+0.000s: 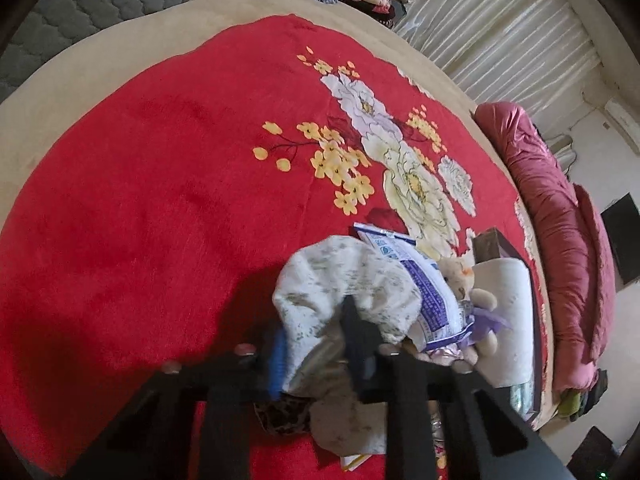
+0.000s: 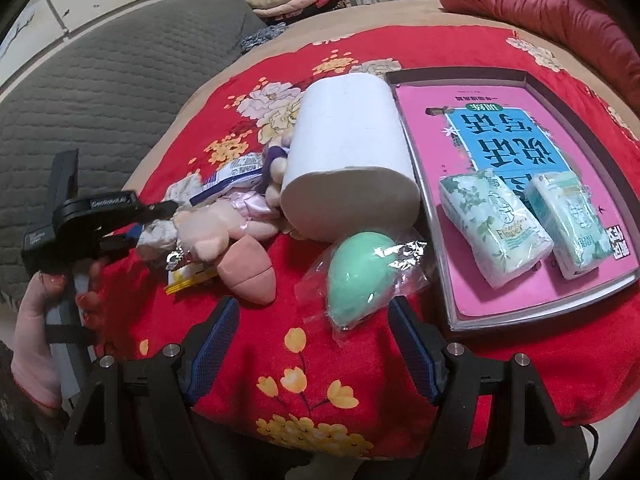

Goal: Organize soft objects
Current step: 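Grasp the white floral scrunchie with the left gripper while the right grasps the green sponge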

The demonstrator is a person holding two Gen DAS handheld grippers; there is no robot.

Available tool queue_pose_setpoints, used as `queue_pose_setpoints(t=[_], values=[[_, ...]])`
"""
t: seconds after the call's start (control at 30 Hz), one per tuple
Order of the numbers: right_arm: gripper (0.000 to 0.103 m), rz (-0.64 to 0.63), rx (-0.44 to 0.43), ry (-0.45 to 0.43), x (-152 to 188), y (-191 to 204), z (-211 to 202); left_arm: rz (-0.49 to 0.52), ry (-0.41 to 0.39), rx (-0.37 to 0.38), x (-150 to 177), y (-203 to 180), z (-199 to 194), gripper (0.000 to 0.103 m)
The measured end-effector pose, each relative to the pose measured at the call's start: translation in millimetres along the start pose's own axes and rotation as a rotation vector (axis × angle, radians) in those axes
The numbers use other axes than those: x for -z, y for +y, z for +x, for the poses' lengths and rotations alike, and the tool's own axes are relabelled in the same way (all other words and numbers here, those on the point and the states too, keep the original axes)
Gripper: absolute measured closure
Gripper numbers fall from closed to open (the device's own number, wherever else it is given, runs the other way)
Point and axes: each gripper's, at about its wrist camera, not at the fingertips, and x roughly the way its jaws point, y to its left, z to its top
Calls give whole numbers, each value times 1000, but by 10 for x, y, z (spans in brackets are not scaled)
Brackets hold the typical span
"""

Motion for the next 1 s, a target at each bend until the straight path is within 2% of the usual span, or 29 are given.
queue_pose_setpoints(t=[0.17, 0.47, 0.6, 1.0], values=[[25, 26, -6, 3, -15, -38, 38, -55, 5, 66, 0, 77, -30, 90], [25, 28, 25, 15, -53, -47, 207, -101, -76, 129, -31, 150, -210, 93], [25, 8, 43, 0, -66, -14, 227, -86, -77, 134, -36, 118, -232, 93], [25, -75, 122, -30, -130, 85, 325, 13, -104, 69, 4, -123, -347, 93]])
